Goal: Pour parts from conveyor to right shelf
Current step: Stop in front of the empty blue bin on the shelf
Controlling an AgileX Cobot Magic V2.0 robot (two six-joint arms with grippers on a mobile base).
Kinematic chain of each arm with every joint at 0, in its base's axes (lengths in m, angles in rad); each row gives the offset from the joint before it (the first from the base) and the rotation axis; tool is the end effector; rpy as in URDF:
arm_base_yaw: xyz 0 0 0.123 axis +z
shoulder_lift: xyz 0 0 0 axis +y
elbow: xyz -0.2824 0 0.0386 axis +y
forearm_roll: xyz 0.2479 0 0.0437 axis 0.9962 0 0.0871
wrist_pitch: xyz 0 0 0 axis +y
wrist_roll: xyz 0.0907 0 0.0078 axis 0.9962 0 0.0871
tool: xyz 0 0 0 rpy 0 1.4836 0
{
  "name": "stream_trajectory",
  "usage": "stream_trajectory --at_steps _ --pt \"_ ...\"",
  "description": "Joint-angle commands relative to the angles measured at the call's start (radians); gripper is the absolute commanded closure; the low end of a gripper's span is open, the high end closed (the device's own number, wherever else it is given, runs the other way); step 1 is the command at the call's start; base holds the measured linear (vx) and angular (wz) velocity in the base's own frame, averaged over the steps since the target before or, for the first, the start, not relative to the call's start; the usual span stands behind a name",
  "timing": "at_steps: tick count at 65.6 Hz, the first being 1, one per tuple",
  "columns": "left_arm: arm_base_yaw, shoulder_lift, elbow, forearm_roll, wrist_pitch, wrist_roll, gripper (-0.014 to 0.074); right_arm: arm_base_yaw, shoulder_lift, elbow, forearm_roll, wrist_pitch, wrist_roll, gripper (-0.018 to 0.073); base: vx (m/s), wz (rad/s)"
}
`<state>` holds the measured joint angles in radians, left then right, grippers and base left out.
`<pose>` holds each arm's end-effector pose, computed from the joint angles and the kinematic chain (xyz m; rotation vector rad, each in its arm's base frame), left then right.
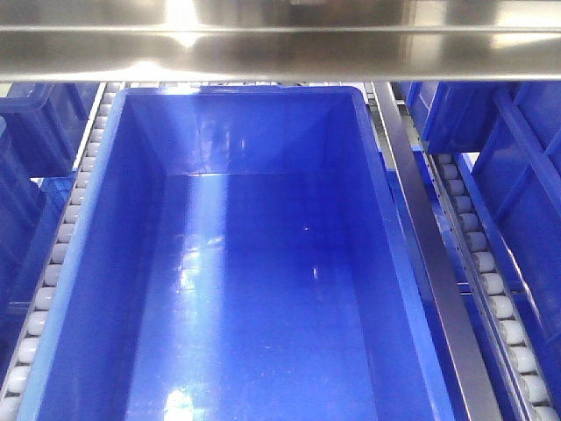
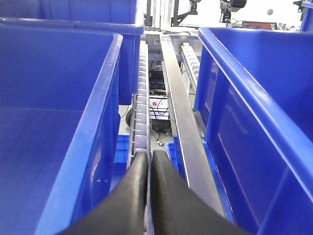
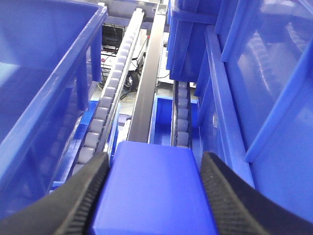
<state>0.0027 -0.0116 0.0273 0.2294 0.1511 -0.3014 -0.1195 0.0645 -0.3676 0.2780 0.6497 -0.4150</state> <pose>0.0564 0.0033 0.1911 -0.0897 1.6441 -0.0266 0.0330 0.0113 0.2739 -0.1832 1.7993 -0.0702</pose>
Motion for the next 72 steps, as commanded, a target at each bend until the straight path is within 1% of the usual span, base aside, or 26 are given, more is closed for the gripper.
stream_trajectory --at_steps 1,60,72 --pt "-0.006 -0.011 -0.02 0.0 -0.077 -0.004 0.0603 -0.001 0.02 -0.025 0.006 -0.079 -0.002 0.0564 0.04 -0.02" --pt "-0.006 -0.011 -0.02 0.0 -0.077 -0.004 0.0603 -0.001 0.02 -0.025 0.005 -0.079 -0.002 0.0564 0.0 0.0" --pt "-0.006 -0.011 -0.02 0.0 -0.077 -0.004 0.0603 -0.001 0.02 -0.025 0.055 -0.079 -0.002 0.0564 0.0 0.0"
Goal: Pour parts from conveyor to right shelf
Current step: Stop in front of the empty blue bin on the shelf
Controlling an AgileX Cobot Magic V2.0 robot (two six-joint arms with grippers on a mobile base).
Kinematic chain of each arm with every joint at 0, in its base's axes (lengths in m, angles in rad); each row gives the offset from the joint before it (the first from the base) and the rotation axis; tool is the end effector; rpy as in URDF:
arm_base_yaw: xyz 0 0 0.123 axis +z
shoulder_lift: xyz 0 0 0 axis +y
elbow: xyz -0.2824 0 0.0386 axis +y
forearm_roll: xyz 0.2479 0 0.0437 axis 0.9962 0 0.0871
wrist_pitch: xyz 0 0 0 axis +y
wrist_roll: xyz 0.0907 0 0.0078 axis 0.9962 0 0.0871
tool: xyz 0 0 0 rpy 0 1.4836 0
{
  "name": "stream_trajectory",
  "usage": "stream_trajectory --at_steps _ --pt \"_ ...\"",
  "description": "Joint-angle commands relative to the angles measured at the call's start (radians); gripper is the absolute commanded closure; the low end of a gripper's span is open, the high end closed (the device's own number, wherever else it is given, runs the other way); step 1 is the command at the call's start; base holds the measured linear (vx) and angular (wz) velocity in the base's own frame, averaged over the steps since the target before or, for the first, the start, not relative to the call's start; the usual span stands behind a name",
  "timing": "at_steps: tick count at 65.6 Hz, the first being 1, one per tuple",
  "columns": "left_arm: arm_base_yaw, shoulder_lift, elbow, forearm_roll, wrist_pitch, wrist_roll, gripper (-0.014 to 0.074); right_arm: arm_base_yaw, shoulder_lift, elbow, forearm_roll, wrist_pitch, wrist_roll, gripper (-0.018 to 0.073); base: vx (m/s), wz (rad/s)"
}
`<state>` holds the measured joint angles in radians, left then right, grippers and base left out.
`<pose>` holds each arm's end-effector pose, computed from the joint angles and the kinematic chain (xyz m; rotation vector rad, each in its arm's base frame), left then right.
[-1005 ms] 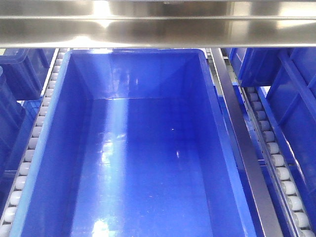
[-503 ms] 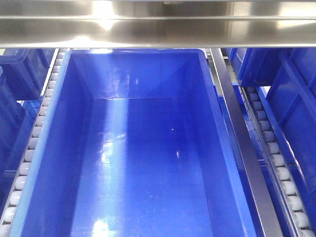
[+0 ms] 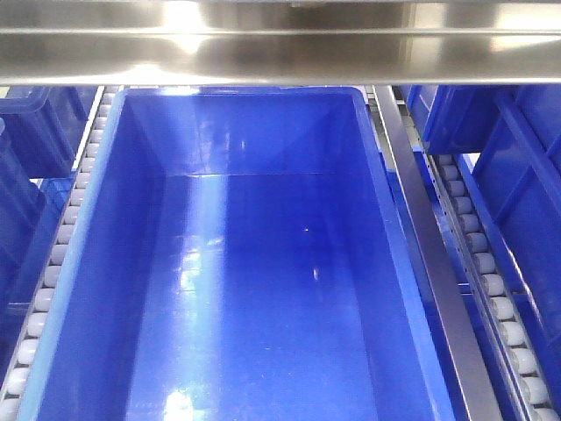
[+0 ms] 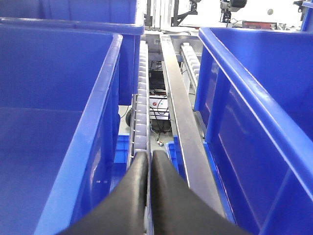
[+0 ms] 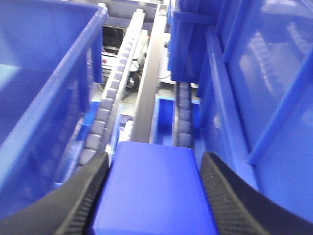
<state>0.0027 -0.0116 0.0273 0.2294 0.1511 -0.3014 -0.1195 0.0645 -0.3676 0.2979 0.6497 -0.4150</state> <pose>0.0564 0.0033 0.1911 -0.0897 1.6441 -0.0266 0.0330 0.0124 0.2742 -0.1769 1.7964 -0.0486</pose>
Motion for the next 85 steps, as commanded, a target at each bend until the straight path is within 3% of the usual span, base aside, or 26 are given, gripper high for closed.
stream_trajectory --at_steps 1,23,39,68,85 --pt "-0.006 -0.011 -0.02 0.0 -0.077 -0.004 0.0603 -0.001 0.02 -0.025 0.037 -0.079 -0.002 0.0564 0.0 0.0" --pt "-0.006 -0.011 -0.02 0.0 -0.077 -0.004 0.0603 -0.001 0.02 -0.025 0.094 -0.078 0.011 0.0564 0.0 0.0" --pt "-0.006 -0.011 -0.02 0.0 -0.077 -0.004 0.0603 -0.001 0.041 -0.041 0.059 -0.075 0.237 0.0564 0.0 0.0" --pt "-0.006 -0.011 -0.02 0.0 -0.077 -0.004 0.0603 0.051 0.278 -0.23 0.106 0.013 0.202 0.0564 0.0 0.0" --pt "-0.006 -0.011 -0.02 0.0 -0.077 -0.004 0.0603 0.142 0.481 -0.332 0.143 0.055 0.179 0.0564 0.0 0.0"
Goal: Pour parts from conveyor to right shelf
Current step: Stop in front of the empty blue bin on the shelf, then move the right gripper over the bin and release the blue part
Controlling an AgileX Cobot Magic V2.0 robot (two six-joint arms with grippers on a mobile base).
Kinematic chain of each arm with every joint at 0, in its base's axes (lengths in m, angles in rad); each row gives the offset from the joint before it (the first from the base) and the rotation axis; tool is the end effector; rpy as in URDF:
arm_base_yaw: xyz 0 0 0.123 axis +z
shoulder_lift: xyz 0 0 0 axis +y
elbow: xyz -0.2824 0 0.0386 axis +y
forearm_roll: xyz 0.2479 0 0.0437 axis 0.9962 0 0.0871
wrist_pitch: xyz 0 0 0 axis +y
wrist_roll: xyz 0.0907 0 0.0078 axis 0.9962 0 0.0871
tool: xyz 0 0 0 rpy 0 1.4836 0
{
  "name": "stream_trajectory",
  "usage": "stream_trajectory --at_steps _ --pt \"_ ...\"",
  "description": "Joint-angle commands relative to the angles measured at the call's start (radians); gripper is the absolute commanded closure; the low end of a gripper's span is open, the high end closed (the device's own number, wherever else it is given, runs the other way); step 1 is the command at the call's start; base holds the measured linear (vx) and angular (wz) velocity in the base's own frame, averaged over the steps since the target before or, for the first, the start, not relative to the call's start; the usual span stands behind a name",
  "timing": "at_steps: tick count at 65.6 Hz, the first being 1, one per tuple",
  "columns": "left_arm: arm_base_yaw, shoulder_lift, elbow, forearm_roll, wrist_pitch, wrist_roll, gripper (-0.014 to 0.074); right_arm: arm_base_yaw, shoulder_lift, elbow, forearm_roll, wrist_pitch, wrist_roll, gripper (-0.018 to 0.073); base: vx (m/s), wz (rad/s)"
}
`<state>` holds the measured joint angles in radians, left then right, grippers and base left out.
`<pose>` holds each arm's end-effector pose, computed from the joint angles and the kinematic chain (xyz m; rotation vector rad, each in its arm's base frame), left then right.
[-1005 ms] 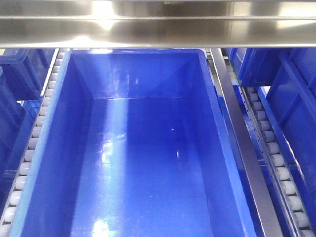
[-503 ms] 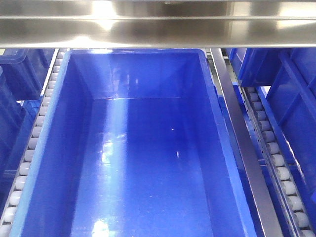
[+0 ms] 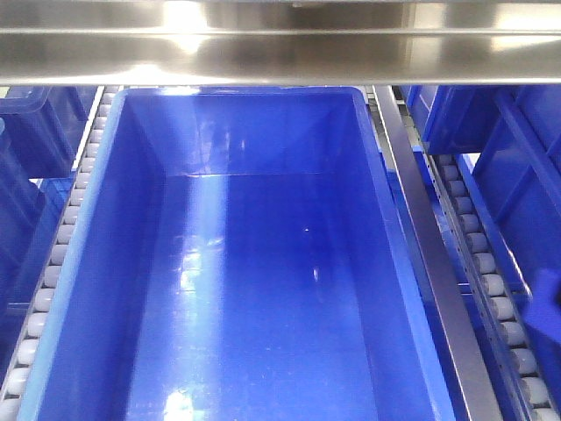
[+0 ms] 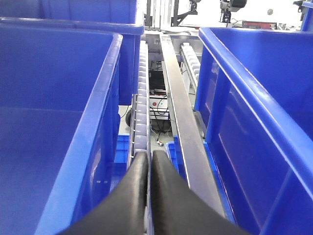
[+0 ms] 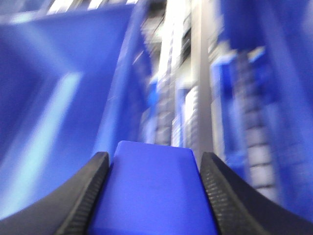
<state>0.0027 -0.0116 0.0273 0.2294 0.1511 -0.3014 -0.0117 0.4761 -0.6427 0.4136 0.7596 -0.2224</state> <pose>0.0564 0.0033 0.1911 -0.0897 1.6441 -0.0266 0.0825 0.0243 0.3318 -0.0780 2.0276 0.3314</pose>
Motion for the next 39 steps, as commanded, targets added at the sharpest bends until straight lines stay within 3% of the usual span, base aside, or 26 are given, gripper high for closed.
stream_trajectory --at_steps 1,9,22,32,39 --pt "-0.006 -0.011 -0.02 0.0 -0.077 -0.004 0.0603 0.042 0.08 -0.061 0.025 -0.056 -0.014 0.0564 0.0 0.0" --pt "-0.006 -0.011 -0.02 0.0 -0.077 -0.004 0.0603 0.143 0.179 -0.112 -0.008 -0.063 -0.015 0.0564 0.0 0.0" --pt "-0.006 -0.011 -0.02 0.0 -0.077 -0.004 0.0603 0.39 0.393 -0.225 -0.193 -0.065 0.027 0.0564 0.0 0.0" --pt "-0.005 -0.011 -0.02 0.0 -0.077 -0.004 0.0603 0.494 0.575 -0.299 -0.319 -0.07 0.131 0.0564 0.0 0.0" --pt "-0.005 -0.011 -0.02 0.0 -0.077 -0.004 0.0603 0.553 0.694 -0.36 -0.346 -0.08 0.187 0.0564 0.0 0.0"
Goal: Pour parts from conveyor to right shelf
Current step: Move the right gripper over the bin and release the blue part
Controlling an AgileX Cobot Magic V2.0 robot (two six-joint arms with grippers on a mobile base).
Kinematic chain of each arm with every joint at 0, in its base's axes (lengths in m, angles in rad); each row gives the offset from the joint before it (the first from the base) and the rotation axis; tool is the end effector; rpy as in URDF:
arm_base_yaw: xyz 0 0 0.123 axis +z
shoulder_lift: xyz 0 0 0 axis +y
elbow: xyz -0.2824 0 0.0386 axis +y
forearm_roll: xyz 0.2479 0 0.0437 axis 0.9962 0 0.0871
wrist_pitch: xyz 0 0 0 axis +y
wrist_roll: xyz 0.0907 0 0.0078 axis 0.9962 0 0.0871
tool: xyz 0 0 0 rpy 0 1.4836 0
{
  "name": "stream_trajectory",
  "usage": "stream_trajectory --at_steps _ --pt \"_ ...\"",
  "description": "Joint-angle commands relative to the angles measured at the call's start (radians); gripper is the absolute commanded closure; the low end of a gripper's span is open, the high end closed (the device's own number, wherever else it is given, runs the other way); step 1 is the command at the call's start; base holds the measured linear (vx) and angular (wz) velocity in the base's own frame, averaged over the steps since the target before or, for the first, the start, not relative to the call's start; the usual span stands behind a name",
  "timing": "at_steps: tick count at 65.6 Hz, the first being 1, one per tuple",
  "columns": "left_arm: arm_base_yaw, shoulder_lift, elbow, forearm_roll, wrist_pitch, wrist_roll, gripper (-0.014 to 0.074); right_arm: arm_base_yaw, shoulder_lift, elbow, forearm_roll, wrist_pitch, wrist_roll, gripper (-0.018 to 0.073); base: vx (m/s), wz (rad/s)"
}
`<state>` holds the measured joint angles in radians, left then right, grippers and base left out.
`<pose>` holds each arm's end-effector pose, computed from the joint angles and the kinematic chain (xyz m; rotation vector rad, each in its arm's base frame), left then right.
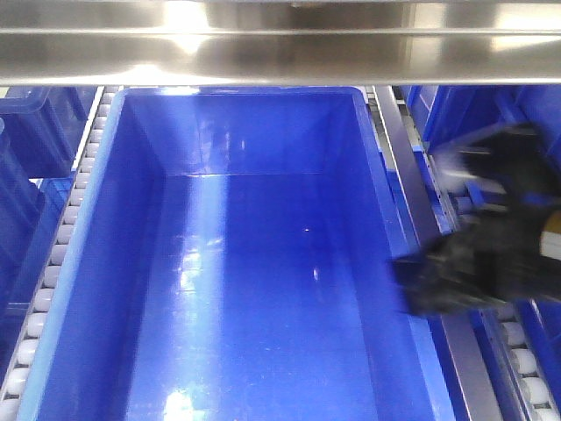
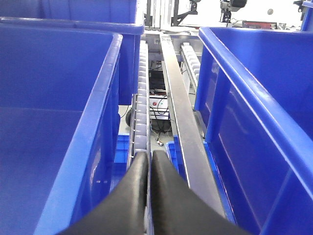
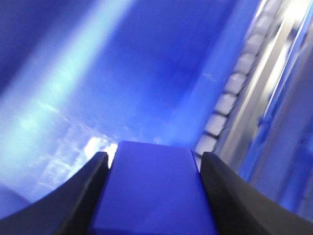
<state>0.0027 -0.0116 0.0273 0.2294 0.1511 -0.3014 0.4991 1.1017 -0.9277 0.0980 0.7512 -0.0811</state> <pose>0.0564 0.0033 0.1911 -0.0897 1.6441 -0.0266 0.1896 0.1103 0.3250 -0.6405 2.3407 0.3052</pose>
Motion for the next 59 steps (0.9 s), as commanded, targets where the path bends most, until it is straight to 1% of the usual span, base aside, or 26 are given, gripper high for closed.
stream_trajectory --at_steps 1,5,18,31,48,59 --pt "-0.005 -0.011 -0.02 0.0 -0.077 -0.004 0.0603 0.049 0.084 -0.085 -0.031 -0.072 0.05 0.0564 0.0 0.0" --pt "-0.005 -0.011 -0.02 0.0 -0.077 -0.004 0.0603 0.072 0.146 -0.129 -0.033 -0.072 0.066 0.0564 0.0 0.0" --pt "-0.005 -0.011 -0.02 0.0 -0.077 -0.004 0.0603 0.147 0.35 -0.265 -0.033 -0.069 0.069 0.0564 0.0 0.0" --pt "-0.005 -0.011 -0.02 0.0 -0.077 -0.004 0.0603 0.199 0.522 -0.414 -0.033 -0.03 0.069 0.0564 0.0 0.0" --pt "-0.005 -0.011 -0.02 0.0 -0.077 -0.004 0.0603 0.217 0.727 -0.605 -0.029 0.083 0.075 0.0564 0.0 0.0" --pt "-0.005 -0.011 -0.02 0.0 -0.077 -0.004 0.0603 0.217 0.828 -0.684 -0.051 0.111 0.075 0.0564 0.0 0.0"
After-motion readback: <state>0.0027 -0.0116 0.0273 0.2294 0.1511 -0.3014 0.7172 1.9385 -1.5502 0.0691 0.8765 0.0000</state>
